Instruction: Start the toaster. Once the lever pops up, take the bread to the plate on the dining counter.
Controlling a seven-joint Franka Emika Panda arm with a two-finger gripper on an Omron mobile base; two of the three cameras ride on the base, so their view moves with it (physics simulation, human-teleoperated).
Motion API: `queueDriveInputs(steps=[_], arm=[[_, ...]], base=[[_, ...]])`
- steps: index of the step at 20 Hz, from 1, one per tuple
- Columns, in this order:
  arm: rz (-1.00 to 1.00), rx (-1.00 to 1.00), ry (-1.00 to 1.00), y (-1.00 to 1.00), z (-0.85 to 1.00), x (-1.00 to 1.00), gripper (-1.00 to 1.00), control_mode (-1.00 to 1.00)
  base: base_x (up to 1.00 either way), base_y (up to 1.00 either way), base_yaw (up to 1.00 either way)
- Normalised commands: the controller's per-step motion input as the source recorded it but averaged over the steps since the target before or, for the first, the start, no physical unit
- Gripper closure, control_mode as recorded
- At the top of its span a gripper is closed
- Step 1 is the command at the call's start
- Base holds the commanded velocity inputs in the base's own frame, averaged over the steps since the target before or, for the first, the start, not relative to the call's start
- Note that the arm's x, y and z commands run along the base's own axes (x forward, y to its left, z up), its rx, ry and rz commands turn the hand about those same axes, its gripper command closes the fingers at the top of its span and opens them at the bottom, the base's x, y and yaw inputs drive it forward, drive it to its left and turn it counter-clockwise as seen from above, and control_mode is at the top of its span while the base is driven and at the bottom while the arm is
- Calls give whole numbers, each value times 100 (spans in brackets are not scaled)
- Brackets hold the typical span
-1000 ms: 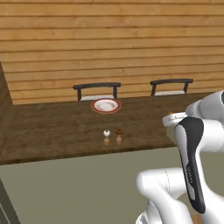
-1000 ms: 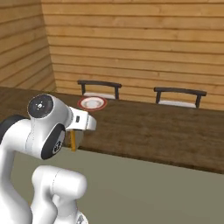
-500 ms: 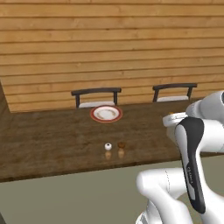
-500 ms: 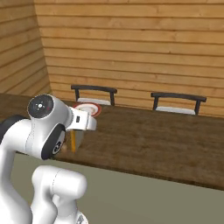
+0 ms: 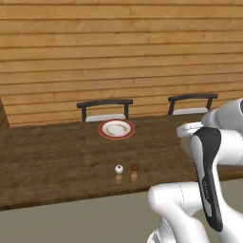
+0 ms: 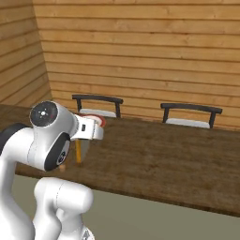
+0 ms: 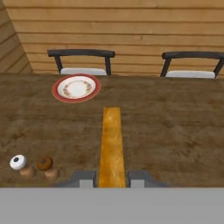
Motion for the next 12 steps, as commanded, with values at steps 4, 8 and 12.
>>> queueDriveInputs(steps=[4, 8, 12], arm=[[0, 0, -11, -26, 0, 14, 100, -100], [3, 3, -9, -52, 9, 10, 100, -100], [11, 6, -6, -58, 29, 18, 100, -100]], base=[[8, -6, 0], [0, 0, 0], [0, 0, 0]])
